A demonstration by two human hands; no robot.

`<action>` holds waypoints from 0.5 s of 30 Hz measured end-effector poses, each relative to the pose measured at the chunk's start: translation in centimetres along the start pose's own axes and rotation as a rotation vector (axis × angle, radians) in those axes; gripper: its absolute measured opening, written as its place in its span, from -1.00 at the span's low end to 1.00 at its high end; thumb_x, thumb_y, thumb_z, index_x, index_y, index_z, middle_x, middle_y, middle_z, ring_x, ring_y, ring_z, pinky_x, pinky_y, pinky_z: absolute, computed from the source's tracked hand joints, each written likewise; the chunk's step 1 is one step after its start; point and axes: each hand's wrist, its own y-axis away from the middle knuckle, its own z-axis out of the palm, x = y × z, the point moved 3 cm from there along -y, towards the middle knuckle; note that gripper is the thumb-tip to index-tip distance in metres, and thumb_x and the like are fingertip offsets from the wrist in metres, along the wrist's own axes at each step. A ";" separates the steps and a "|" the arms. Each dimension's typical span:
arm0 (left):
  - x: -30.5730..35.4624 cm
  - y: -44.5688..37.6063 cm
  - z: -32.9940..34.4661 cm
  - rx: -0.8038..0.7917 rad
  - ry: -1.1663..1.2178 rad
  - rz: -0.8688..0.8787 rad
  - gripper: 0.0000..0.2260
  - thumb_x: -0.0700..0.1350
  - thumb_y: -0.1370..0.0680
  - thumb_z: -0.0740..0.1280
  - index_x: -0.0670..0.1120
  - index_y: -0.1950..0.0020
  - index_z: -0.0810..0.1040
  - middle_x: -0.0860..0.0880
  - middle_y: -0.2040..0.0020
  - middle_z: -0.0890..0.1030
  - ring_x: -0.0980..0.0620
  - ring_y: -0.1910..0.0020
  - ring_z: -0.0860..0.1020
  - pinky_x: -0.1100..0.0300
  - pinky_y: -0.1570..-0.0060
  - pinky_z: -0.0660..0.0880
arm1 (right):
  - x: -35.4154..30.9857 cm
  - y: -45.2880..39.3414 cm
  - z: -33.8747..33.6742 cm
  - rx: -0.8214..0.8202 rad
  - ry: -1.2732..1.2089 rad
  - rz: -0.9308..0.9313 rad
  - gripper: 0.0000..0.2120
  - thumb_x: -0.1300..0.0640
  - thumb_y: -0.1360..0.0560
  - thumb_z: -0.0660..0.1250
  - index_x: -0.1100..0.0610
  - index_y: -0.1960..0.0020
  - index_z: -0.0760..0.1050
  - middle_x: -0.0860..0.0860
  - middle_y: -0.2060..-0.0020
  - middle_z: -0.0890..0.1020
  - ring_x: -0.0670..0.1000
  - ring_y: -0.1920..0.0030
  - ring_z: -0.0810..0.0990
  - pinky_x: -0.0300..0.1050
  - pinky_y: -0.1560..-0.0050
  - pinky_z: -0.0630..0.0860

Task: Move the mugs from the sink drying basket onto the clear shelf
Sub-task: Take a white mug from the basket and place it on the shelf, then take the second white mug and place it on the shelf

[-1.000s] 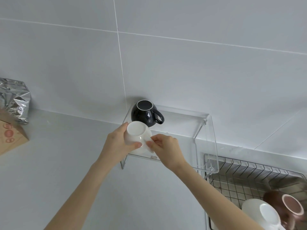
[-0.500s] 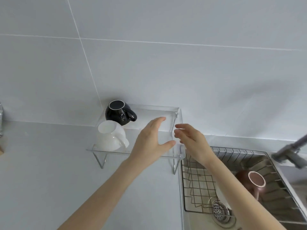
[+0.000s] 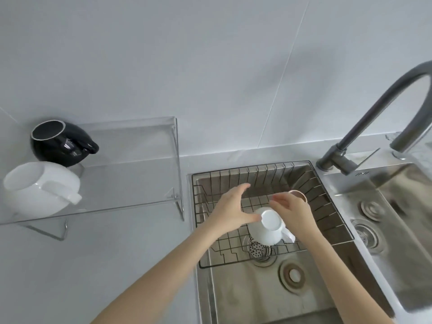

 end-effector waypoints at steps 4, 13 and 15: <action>-1.7 -2.1 3.8 -0.113 -0.059 -0.057 -0.21 -0.05 -0.33 0.48 -0.07 -0.46 0.16 -0.06 -0.48 0.27 -0.03 -0.46 0.23 0.03 -0.43 0.18 | 5.0 -0.3 1.0 -0.049 0.070 0.108 -0.70 0.19 -0.46 0.32 0.21 -0.18 0.49 0.14 -0.11 0.62 0.04 -0.08 0.55 -0.16 -0.05 0.41; -3.5 -4.3 9.0 -0.094 0.004 -0.092 -0.32 -0.12 -0.26 0.51 -0.04 -0.33 0.33 -0.02 -0.31 0.44 0.00 -0.29 0.37 0.20 -0.19 0.28 | 10.3 -1.6 1.3 -0.112 0.310 0.197 -0.73 0.18 -0.39 0.32 0.17 -0.09 0.52 0.14 0.07 0.66 0.16 0.06 0.59 -0.02 0.10 0.53; -3.8 -4.5 9.2 -0.029 0.004 -0.111 -0.34 -0.16 -0.26 0.51 -0.07 -0.32 0.34 -0.02 -0.29 0.45 0.00 -0.27 0.39 0.22 -0.17 0.27 | 10.5 -1.8 1.3 -0.091 0.314 0.197 -0.84 0.19 -0.39 0.32 0.17 0.04 0.54 0.14 0.15 0.64 0.17 0.10 0.58 -0.01 0.13 0.52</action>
